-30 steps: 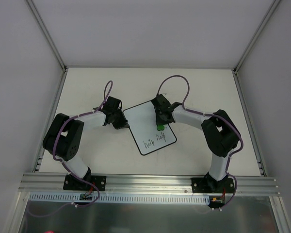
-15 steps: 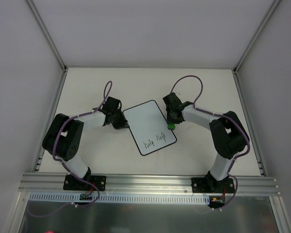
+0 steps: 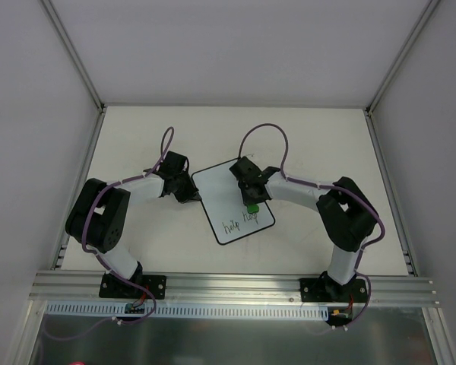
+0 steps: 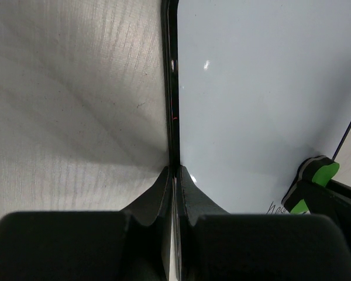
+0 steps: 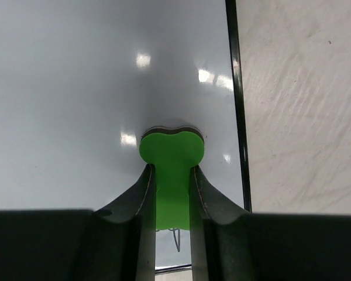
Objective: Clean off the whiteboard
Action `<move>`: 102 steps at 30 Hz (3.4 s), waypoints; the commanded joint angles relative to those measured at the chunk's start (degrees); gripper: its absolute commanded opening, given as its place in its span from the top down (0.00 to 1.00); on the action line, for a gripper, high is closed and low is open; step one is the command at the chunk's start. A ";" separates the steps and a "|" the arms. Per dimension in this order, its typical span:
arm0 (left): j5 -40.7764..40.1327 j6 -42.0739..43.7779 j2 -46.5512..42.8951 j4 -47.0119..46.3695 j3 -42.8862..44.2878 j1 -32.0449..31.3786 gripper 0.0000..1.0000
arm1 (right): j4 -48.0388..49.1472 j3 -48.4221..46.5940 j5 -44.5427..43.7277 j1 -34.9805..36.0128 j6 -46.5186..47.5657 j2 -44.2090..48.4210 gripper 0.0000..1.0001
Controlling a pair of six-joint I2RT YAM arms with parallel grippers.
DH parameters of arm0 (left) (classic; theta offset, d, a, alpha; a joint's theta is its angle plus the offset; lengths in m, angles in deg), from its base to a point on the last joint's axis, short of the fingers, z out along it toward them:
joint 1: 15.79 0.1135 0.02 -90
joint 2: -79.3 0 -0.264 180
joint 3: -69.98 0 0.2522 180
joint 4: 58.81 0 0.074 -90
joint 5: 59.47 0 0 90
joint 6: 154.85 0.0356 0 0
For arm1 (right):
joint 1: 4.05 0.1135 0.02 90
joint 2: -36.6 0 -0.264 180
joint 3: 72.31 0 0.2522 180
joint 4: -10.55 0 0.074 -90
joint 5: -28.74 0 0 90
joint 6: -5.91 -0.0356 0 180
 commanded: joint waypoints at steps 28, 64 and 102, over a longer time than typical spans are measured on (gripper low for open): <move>-5.17 2.69 3.88 11.02 -2.09 0.53 1.00 | -9.82 3.92 -0.32 10.68 -1.63 4.27 1.00; -4.12 3.04 2.29 11.02 -3.67 0.97 1.00 | -1.04 -2.23 0.12 6.91 -3.39 -0.91 1.00; -4.12 3.65 2.65 10.93 -3.49 1.15 1.00 | 0.64 -4.42 -3.22 1.37 -5.15 -2.92 1.00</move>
